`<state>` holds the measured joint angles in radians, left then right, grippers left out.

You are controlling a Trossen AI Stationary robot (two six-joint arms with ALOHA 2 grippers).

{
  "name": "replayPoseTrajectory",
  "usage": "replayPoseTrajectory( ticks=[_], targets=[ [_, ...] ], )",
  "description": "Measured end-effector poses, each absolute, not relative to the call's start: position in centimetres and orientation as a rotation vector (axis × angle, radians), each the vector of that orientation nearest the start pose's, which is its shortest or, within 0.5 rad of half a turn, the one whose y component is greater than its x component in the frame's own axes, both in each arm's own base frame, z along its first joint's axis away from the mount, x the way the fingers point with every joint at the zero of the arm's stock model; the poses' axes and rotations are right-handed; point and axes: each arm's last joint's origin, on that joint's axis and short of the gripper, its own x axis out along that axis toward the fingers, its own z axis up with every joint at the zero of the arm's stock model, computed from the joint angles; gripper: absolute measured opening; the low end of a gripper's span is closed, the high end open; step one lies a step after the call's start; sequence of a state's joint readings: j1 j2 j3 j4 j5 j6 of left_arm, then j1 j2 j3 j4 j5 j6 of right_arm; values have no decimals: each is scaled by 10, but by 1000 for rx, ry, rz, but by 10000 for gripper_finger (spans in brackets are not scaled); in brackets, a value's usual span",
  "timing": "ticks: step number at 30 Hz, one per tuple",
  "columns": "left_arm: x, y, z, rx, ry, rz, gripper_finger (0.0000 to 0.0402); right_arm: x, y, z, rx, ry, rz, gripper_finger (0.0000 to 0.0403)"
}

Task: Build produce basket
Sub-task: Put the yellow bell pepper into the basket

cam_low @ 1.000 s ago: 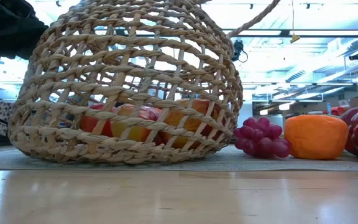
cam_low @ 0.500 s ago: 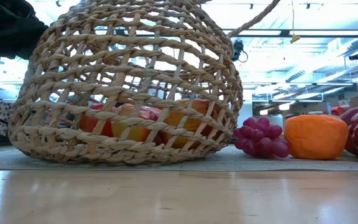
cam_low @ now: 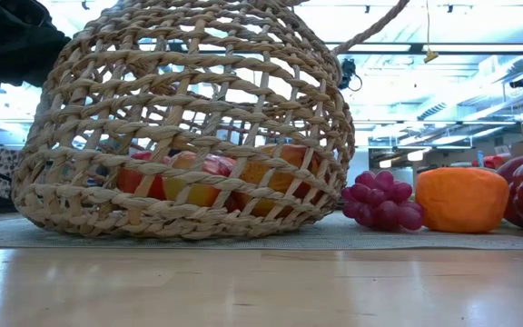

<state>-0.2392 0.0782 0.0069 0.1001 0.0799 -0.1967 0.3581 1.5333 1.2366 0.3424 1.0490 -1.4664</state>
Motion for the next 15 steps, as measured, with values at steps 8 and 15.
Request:
replayPoseTrajectory(
  ticks=[8,15],
  targets=[
    [99,-26,169,-197,3,-321,28,346,76,349,-1262,383,-522,315],
    [99,-26,169,-198,2,-321,36,370,45,328,-1167,370,-501,315]
  ],
)
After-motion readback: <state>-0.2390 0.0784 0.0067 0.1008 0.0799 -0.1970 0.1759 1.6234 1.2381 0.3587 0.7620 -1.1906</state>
